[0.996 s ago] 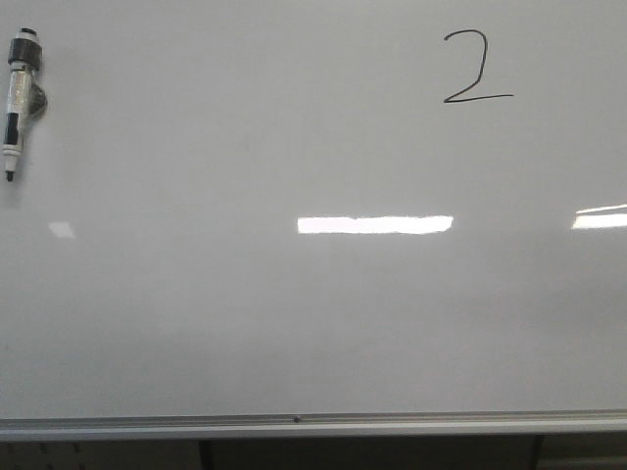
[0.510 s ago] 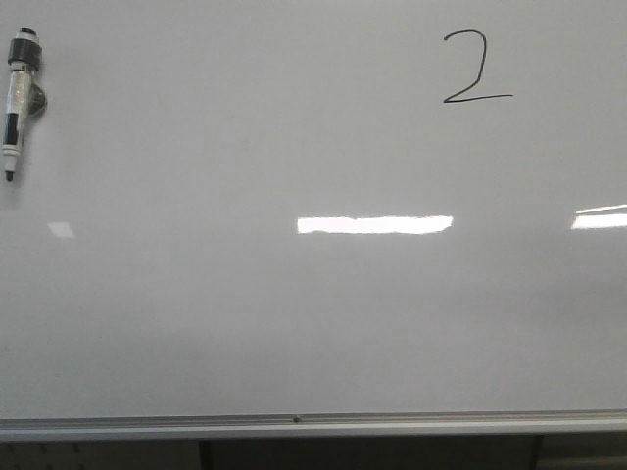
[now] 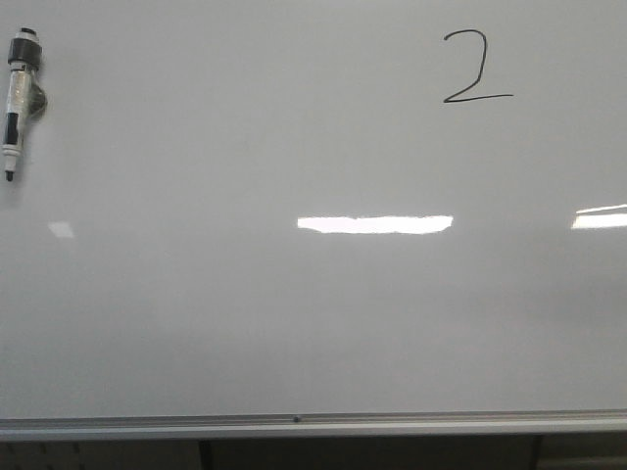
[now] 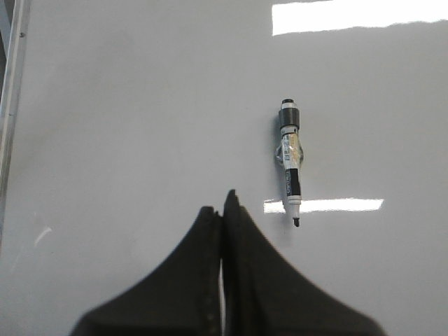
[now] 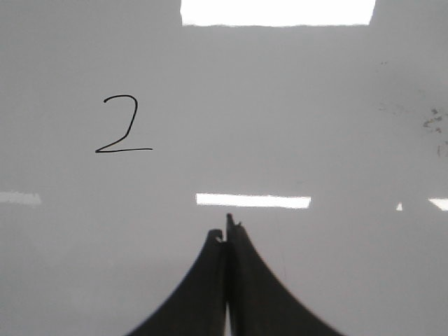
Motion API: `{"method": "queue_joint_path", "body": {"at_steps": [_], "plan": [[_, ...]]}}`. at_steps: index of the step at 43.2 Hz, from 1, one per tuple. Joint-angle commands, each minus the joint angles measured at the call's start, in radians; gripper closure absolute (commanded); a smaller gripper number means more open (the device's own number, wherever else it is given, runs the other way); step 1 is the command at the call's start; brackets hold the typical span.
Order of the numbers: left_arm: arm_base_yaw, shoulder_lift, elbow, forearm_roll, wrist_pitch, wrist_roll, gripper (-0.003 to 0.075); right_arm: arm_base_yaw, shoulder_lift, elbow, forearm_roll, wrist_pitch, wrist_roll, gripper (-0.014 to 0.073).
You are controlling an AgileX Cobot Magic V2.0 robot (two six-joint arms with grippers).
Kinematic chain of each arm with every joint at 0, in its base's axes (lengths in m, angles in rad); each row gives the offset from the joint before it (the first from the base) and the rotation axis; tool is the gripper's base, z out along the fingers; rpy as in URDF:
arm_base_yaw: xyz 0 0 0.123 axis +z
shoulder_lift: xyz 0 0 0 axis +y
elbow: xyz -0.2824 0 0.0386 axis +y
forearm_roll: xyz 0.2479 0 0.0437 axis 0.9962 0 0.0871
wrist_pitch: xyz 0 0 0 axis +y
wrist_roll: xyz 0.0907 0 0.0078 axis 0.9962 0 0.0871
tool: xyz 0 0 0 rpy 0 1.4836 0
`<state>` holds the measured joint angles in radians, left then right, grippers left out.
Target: Write number 2 on whiteboard
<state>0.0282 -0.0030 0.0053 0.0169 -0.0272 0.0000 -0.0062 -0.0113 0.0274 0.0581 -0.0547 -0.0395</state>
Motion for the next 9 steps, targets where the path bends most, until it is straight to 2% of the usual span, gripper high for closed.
{"method": "queue_joint_path", "body": {"at_steps": [1,9], "plan": [[-0.001,-0.019,0.021,-0.008,-0.085,0.000,0.0740,-0.006,-0.014,0.000,-0.008,-0.086,-0.002,0.0662],[-0.001,-0.019,0.021,-0.008,-0.085,0.000,0.0740,-0.006,-0.014,0.000,-0.008,-0.086,-0.002,0.0662]]}}
